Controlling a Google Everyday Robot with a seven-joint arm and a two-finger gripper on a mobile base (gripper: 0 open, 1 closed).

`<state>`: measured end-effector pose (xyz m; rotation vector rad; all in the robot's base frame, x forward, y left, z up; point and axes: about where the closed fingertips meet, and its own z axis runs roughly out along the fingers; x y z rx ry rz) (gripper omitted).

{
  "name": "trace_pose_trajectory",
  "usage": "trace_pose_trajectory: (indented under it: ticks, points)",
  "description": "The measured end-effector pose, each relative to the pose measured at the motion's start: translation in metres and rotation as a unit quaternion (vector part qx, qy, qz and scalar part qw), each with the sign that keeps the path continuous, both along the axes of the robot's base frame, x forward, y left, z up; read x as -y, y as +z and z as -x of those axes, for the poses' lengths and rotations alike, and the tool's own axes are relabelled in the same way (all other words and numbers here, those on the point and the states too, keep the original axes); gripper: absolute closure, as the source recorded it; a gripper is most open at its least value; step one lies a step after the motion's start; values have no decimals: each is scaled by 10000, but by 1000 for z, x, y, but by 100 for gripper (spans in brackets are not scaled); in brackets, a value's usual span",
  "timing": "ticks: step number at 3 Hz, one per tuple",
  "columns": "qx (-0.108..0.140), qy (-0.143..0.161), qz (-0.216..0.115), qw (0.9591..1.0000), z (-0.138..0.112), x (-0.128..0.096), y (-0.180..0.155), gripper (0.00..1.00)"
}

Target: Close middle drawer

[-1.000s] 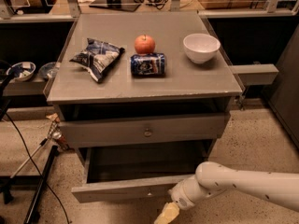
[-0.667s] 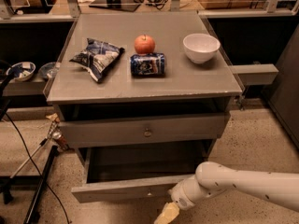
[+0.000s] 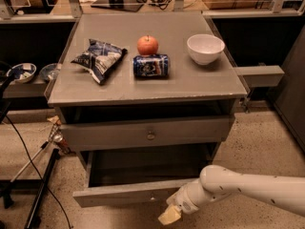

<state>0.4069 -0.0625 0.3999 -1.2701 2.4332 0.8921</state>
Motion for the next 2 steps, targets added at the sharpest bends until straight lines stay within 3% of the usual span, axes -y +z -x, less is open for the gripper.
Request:
trace_pose_trajectory:
  ticks: [2]
  points:
    - [0, 0, 0, 10000, 0, 0, 0, 84]
